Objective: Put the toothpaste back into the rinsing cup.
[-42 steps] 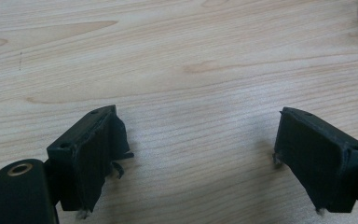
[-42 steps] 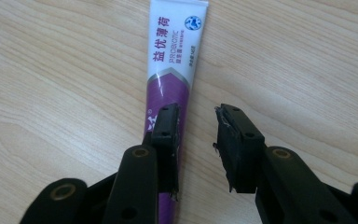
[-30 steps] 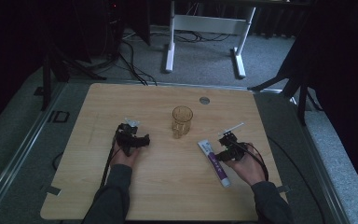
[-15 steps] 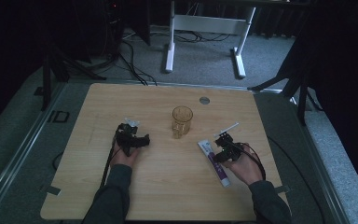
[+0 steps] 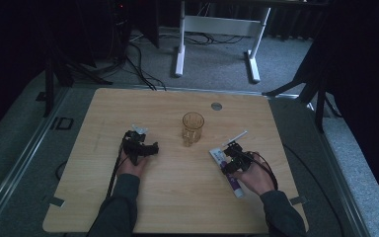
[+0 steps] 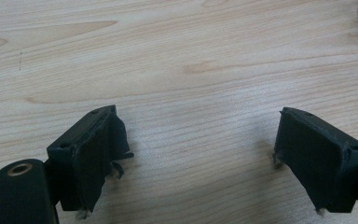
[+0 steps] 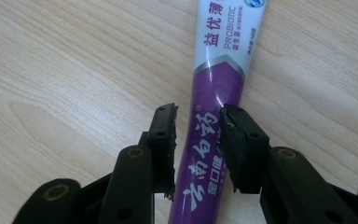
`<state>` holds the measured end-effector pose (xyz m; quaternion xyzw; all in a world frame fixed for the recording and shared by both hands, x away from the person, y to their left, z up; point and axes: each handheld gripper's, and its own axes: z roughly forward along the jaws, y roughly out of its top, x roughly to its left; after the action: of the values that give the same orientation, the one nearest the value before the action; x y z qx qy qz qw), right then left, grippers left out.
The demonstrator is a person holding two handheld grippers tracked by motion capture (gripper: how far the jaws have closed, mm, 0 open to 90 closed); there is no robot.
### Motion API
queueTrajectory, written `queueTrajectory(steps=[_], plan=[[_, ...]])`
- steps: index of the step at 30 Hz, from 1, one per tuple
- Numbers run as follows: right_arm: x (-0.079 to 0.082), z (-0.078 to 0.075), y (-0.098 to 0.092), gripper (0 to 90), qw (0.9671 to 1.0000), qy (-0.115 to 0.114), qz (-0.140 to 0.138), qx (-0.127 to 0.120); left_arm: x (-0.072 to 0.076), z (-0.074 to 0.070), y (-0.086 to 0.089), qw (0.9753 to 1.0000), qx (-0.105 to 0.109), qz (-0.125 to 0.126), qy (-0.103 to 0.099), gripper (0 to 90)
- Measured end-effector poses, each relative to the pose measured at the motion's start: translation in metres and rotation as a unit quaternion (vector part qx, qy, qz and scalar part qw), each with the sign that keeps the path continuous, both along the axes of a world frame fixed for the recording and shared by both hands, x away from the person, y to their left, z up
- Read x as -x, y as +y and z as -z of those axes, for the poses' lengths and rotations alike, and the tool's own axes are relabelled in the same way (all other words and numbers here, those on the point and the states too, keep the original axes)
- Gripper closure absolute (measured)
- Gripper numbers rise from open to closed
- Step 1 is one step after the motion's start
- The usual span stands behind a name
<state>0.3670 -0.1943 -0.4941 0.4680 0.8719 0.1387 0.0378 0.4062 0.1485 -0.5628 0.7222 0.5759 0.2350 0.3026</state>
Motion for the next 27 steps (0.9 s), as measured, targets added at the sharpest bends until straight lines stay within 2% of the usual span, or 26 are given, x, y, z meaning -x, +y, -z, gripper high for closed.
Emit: queueTrajectory(steps=[6, 12, 27], plan=[[-0.001, 0.000, 0.002, 65.9, 1.0000, 0.001, -0.001, 0.002, 0.000, 0.000, 0.000, 1.0000, -0.001, 0.000, 0.000, 13.8], [-0.005, 0.005, 0.004, 64.7, 0.9995, 0.000, 0.006, 0.031, 0.000, 0.000, 0.000, 1.0000, 0.000, 0.000, 0.000, 13.8], [-0.012, 0.012, 0.003, 62.1, 0.9991, 0.024, 0.014, 0.031, 0.000, 0.000, 0.000, 1.0000, 0.000, 0.000, 0.000, 13.8]])
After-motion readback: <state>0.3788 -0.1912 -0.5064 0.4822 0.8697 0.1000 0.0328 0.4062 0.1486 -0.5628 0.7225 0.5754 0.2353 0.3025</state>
